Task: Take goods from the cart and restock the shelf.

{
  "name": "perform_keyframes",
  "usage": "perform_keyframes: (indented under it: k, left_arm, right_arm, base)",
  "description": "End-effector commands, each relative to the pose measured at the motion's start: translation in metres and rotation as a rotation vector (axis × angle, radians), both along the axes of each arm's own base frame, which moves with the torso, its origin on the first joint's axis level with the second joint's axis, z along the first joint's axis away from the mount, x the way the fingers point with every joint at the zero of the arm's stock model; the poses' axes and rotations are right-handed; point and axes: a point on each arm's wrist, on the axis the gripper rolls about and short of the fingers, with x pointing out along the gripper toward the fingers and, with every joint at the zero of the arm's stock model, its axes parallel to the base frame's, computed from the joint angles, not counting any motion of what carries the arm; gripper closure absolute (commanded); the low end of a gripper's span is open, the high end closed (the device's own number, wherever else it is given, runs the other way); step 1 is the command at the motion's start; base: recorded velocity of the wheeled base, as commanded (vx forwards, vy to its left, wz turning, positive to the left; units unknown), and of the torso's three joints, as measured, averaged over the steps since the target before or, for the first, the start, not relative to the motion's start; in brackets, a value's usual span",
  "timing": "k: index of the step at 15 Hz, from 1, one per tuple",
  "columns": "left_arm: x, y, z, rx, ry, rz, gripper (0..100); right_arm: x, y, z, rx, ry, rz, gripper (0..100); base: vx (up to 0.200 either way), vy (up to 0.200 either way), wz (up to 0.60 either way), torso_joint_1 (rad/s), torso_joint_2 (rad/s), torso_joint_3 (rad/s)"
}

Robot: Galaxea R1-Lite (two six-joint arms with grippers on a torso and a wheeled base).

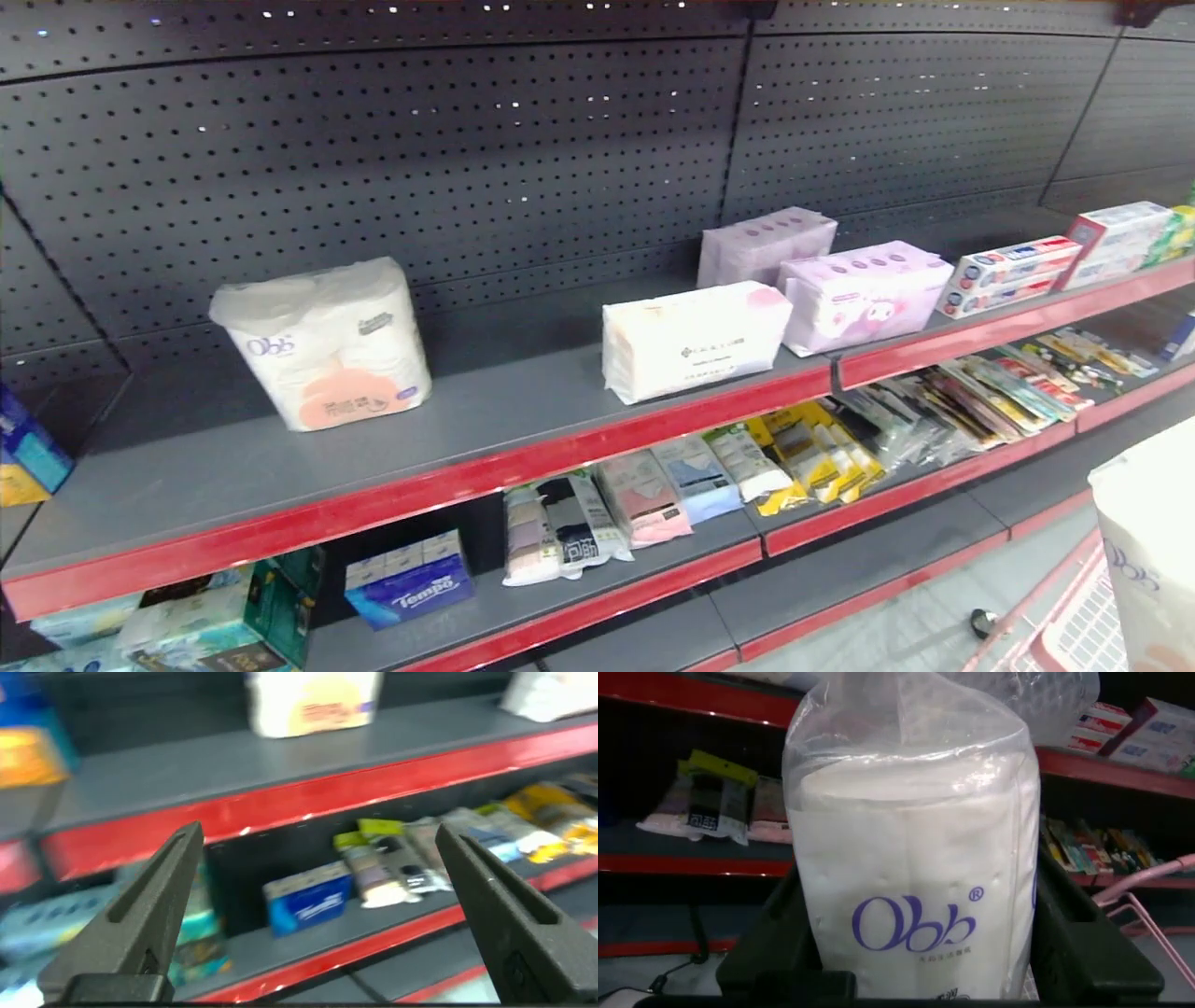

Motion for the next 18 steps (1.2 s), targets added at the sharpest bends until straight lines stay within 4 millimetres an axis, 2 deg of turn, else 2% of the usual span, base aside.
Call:
perform_keyframes:
  k: [1, 9, 18]
  left_arm:
    - [0.0001, 0.0, 0.0001, 0.0, 0.001, 0.001, 0]
    - [0.0001, 0.0, -0.0001, -0.001, 0.002, 0.001, 0]
    - [0.0001, 0.0, -0.0001, 0.0, 0.002, -0.001, 0]
  right_arm:
    - [0.0011, 0.0, 0.0, -0.001, 0.006, 0.001, 100]
    - [0.0029, 0.0, -0.002, -0.009, 0.021, 0.003, 100]
    - [0.0032, -0.0001, -0.009, -0.012, 0.039, -0.009, 100]
  base:
    - [0.0, 0.0, 0.6, 0.002, 0.01, 0.007]
    - [0.0, 0.0, 0.6, 0.001, 0.0, 0.0]
    - [0.0, 0.0, 0.0, 0.0, 0.0, 0.0]
